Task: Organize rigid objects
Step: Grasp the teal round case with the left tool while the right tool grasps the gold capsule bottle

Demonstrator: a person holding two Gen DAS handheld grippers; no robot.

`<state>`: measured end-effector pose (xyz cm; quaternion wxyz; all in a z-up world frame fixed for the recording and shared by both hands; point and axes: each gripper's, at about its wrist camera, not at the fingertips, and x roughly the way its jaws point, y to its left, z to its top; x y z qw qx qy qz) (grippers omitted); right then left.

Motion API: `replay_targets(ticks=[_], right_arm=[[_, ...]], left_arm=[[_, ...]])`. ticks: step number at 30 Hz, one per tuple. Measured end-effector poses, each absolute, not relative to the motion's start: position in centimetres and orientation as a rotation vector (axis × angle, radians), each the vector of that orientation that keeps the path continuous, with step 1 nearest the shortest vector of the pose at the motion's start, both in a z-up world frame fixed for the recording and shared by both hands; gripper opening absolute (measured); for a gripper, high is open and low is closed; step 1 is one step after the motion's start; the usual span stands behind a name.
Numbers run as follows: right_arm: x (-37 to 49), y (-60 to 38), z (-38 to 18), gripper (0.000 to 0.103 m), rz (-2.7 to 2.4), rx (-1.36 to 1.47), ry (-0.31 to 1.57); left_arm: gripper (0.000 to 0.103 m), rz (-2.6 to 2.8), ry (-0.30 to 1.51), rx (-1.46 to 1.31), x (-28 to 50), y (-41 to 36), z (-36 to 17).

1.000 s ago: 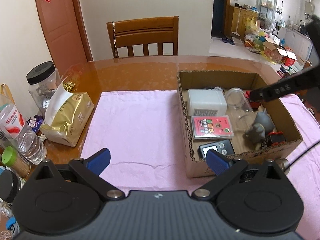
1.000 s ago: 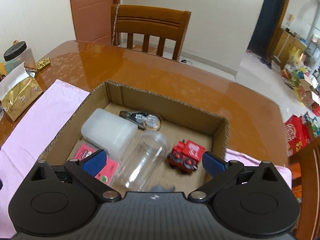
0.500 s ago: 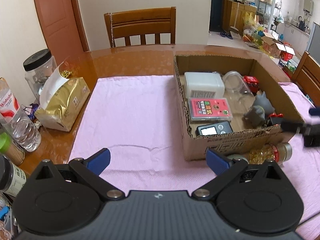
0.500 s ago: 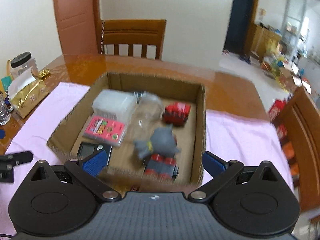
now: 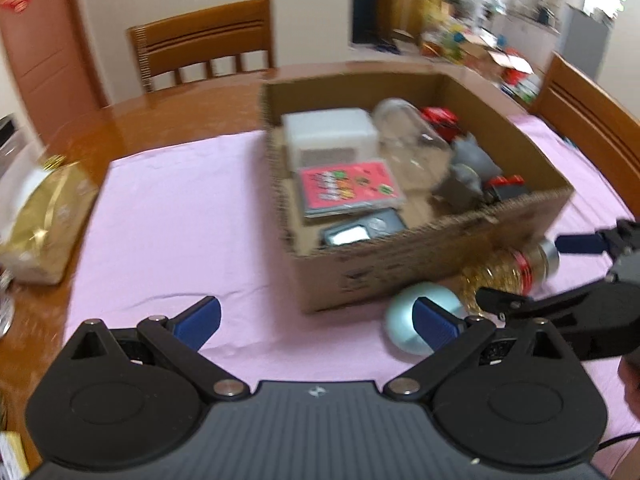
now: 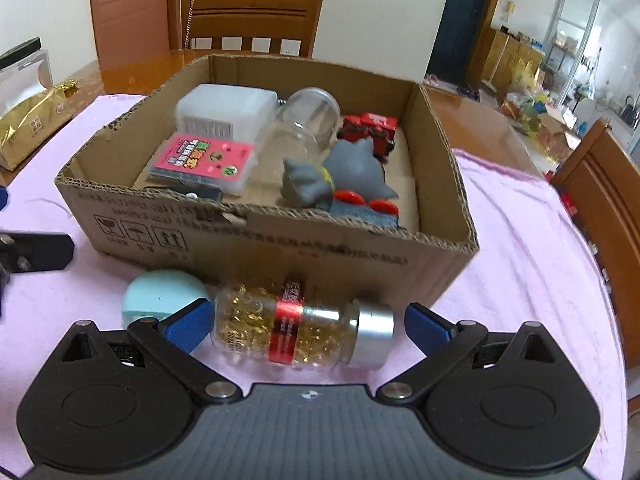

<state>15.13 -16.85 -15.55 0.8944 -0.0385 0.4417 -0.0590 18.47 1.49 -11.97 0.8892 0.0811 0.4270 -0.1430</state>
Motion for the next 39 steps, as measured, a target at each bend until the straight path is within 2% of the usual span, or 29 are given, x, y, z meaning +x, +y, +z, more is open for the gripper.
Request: replay_targets(ticks=[7,21,31,34,36,39], right_arm=[[14.3,-18.2,-16.2,0.103,-0.12,-0.086,0.946],[13.9,-19.2,-16.9,0.103,-0.089,-0.069,0.982],[12.6,-20.1,-17.7,0.103,-0.025,-0.108,1.028],[12.5,-21.0,-17.8,0.103,-0.005,-0.068,1.039],[12.2,-21.3,-17.7,0.103,0.007,-0.079,1.034],[11.8,-21.7,-17.7,0.103,0.018,-0.085,1.024]], left_arm=[[0.101,-0.354,0.921,0.212,19.2,-0.6,-14.3],[0.1,-0.187,0.992,0.097,21.0,2.1,-16.7],[0.1,-0.355,1.027,0.169,19.0,0.6,-16.4],[0.094,-0.425,1.016,0.177,18.3,-0.4,-16.0],[0.084,-0.458,1.013,0.188,18.1,-1.4,-15.8],[0.079,-0.48,1.0,0.171,17.9,-2.4,-15.6]])
